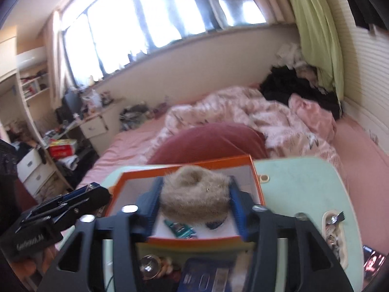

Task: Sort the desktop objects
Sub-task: 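Carry the pompom into the orange box with the right tool while the left carries the card box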

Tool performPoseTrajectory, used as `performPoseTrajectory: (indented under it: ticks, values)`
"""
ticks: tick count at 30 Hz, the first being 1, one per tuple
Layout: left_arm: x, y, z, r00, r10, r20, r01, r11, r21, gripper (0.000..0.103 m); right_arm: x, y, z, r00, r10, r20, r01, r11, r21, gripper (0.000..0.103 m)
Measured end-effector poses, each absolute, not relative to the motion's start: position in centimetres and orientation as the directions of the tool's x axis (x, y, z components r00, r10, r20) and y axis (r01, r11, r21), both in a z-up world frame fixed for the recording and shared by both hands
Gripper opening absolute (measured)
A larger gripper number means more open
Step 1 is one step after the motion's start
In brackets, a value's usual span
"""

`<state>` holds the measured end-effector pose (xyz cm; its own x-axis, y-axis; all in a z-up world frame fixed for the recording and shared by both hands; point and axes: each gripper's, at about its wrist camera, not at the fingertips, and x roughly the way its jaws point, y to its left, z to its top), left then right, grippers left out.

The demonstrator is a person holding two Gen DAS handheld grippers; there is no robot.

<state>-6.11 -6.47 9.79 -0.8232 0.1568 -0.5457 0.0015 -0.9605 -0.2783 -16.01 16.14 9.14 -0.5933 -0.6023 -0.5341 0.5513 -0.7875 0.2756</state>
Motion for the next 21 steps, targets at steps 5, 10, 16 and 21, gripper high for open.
performPoseTrajectory:
  ticks: [5,10,16,21]
  values:
    - [-4.1,-6.8,8.2,-0.829,0.139,-0.541,0.031,-0.956,-0.293,0.057,-14.9,18.1,8.1,-0.624,-0.614,-0.483,0.524,-0.788,0.324,0.074]
    - [0.7,-5.7,8.2,-0.841,0.126,-0.525,0.009,-0.969,-0.247,0.072,-10.4,20.8,8.1,-0.601,-0.636,-0.485,0.558,-0.768,0.316,0.074]
    - [5.0,-3.4,4.6,-0.794,0.103,-0.599,-0.015,-0.989,-0.15,0.079,-5.0,22.8,3.7,-0.572,-0.541,-0.617,0.558,-0.807,0.191,0.074]
    - [4.7,-2.5,0.5,-0.713,-0.028,-0.7,0.042,-0.999,-0.002,0.085,-3.4,23.1,0.0,-0.613,-0.459,-0.643,0.548,-0.833,0.073,0.086]
